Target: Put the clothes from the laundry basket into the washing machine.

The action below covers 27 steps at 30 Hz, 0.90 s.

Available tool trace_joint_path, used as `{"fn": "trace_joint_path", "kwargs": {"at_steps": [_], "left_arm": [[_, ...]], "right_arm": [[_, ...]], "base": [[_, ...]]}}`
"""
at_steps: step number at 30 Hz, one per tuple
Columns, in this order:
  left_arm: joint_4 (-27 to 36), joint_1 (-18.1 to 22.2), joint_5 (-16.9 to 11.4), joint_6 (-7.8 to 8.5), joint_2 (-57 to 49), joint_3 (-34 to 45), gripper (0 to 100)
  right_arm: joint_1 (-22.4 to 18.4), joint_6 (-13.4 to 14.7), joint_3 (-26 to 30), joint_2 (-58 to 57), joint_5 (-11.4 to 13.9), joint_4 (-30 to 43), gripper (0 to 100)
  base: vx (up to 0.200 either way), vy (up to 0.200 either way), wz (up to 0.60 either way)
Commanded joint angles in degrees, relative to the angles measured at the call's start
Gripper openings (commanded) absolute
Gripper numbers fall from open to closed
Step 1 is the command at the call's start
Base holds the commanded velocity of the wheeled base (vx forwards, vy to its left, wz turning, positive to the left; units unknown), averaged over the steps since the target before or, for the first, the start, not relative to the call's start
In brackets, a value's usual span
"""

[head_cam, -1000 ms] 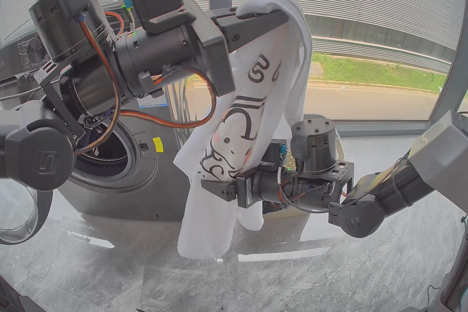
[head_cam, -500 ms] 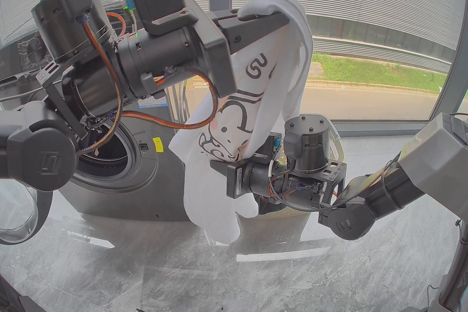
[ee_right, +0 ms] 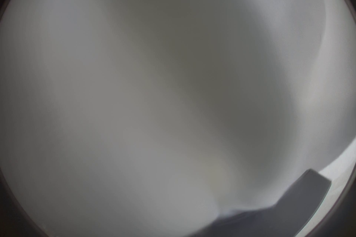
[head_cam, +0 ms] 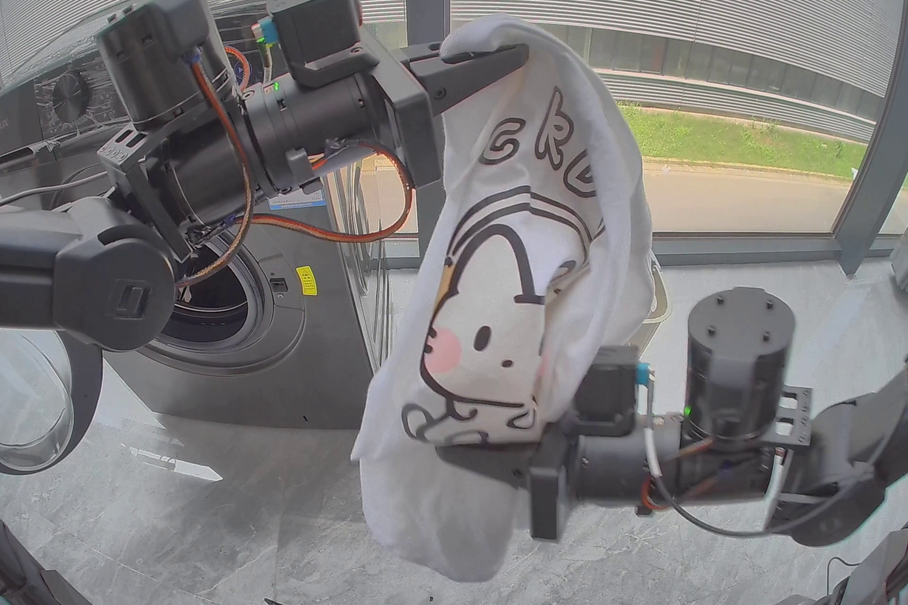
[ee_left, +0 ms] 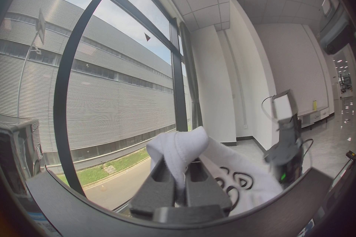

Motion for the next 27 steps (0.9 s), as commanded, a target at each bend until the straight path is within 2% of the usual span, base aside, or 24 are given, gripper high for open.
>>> {"fn": "trace_joint_path", "kwargs": {"at_steps": [1,3,6,12,17,23,24,27], "left_arm": [[-1.5,5.2,1.4,0.14,7.0,0.0,0],[-2.2,6.5,1.7,0.23,8.4,0.5,0],[-3.7,7.9,1.7,0.41,10.3,2.5,0],[-9.8,8.6,1.2,0.41,13.6,14.3,0],[-20.2,8.8,-0.2,0.23,15.9,26.4,0],[-22.0,8.1,-0.9,0.49,16.3,31.4,0],[-22.1,8.0,-1.2,0.49,16.3,31.9,100],[-22.4,7.4,-3.1,0.67,16.0,33.7,100]], "right_arm": [[7.7,-1.0,10.6,-17.5,2.0,0.0,0],[7.7,-2.0,10.8,-18.7,2.0,0.1,0],[7.6,-2.0,10.8,-19.4,1.9,0.1,0],[5.9,-2.0,10.5,-20.0,1.9,0.1,0],[0.1,-2.0,10.1,-20.7,2.1,0.1,0],[-3.2,-2.0,8.6,-20.8,2.4,0.1,0],[-3.3,-2.0,8.4,-20.8,2.4,0.1,0],[-4.2,-2.0,7.5,-20.7,2.4,0.1,0]], "base": [[0.000,0.000,0.00],[0.000,0.000,0.00],[0.000,0.000,0.00],[0.000,0.000,0.00],[0.000,0.000,0.00],[0.000,0.000,0.00],[0.000,0.000,0.00],[0.000,0.000,0.00]]}}
